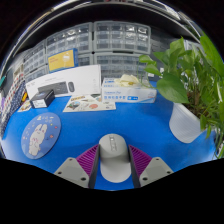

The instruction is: Arrange mouse

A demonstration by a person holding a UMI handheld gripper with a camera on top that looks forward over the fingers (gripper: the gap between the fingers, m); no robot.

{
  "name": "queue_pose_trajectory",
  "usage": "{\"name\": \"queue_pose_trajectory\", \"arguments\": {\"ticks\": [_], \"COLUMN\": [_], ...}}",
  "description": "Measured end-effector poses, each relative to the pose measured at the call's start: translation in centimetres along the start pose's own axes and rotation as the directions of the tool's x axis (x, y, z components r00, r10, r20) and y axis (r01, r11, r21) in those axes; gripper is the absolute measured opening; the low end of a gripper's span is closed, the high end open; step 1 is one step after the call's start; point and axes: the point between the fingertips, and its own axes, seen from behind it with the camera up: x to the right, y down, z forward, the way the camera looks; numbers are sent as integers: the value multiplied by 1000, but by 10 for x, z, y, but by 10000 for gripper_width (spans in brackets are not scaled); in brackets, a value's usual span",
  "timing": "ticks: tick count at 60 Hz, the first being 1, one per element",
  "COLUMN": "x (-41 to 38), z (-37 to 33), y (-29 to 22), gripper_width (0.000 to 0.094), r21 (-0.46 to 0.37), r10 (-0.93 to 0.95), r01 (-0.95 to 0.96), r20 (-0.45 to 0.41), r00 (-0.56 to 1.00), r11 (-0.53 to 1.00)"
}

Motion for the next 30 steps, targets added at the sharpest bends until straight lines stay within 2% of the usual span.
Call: {"name": "queue_pose_trajectory", "arguments": {"ticks": [8, 16, 21, 26, 30], "x": [4, 7, 8, 12, 4], "z": [7, 10, 10, -4, -22], "y": [-4, -4, -7, -33, -69], "gripper_width": [502, 378, 378, 378, 379], "r21": [-18, -60, -95, -59, 7], "r10": [14, 26, 49, 39, 40], "r01": [-15, -30, -59, -49, -39], "r20": [-34, -75, -100, -164, -191], "r00": [999, 997, 994, 986, 981], "r11": [1000, 998, 994, 997, 999]}}
